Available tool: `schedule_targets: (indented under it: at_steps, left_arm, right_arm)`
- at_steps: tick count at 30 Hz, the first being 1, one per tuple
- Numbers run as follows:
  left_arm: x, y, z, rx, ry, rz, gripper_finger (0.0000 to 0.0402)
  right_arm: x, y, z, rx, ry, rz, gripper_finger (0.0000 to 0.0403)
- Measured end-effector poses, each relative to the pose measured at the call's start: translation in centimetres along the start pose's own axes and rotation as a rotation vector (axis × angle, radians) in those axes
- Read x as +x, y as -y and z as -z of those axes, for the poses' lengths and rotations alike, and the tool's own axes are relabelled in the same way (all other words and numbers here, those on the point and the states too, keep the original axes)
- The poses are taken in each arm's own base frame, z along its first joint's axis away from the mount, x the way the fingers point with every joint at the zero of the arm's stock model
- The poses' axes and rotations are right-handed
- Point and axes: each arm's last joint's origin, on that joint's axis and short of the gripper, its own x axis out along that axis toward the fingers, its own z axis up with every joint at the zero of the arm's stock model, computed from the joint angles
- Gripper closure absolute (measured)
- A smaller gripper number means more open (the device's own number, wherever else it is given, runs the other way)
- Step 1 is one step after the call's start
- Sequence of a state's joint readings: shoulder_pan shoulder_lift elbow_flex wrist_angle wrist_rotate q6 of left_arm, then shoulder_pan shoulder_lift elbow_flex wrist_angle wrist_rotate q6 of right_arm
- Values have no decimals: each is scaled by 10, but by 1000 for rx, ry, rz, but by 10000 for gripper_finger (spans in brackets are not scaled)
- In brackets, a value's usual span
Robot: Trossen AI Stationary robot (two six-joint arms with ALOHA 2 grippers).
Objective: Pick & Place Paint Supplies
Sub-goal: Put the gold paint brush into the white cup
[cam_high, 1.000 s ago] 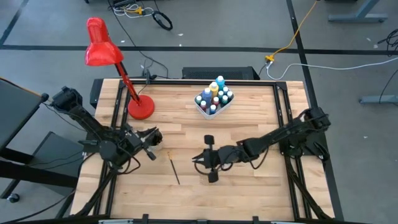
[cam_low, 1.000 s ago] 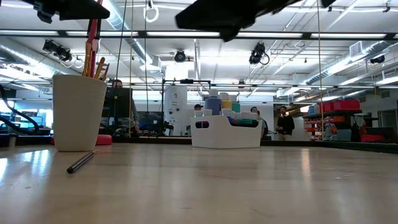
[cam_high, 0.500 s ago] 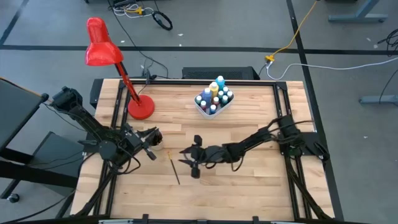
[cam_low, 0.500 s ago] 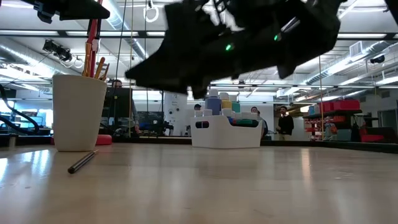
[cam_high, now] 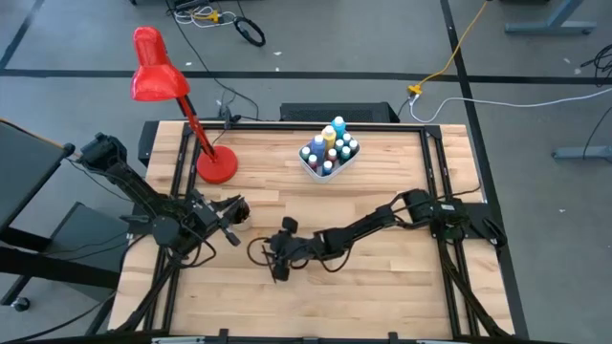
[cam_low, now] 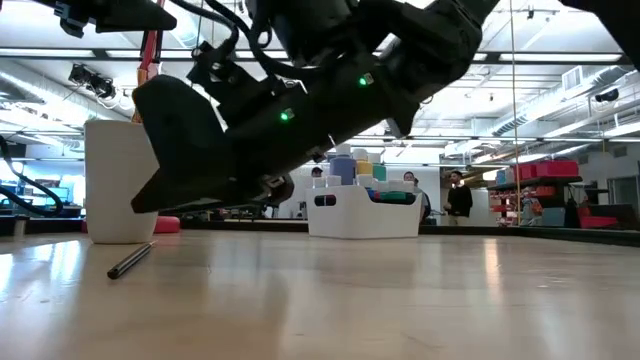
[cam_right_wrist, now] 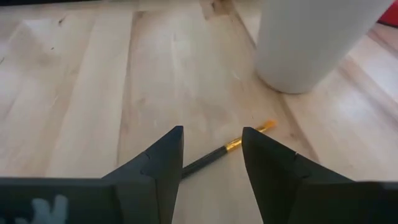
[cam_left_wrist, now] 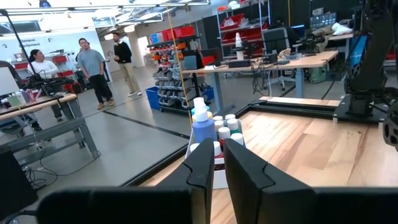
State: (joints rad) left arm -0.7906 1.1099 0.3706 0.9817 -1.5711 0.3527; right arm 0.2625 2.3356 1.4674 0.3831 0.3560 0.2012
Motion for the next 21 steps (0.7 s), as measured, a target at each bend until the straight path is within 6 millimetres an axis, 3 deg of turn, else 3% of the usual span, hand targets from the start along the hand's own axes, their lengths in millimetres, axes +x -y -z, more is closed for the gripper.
schedule_targets:
  at_steps: [7, 12, 21]
  left_arm:
    - [0, 0, 0, 0, 0, 0, 357]
    - [0, 0, 0, -5, 0, 1, 357]
    - [0, 0, 0, -8, 0, 1, 357]
  right_arm:
    - [2, 4, 0, 49, -16, -37, 237]
    - [10, -1, 19, 44, -48, -37, 237]
    - [9, -1, 28, -34, -134, 18, 237]
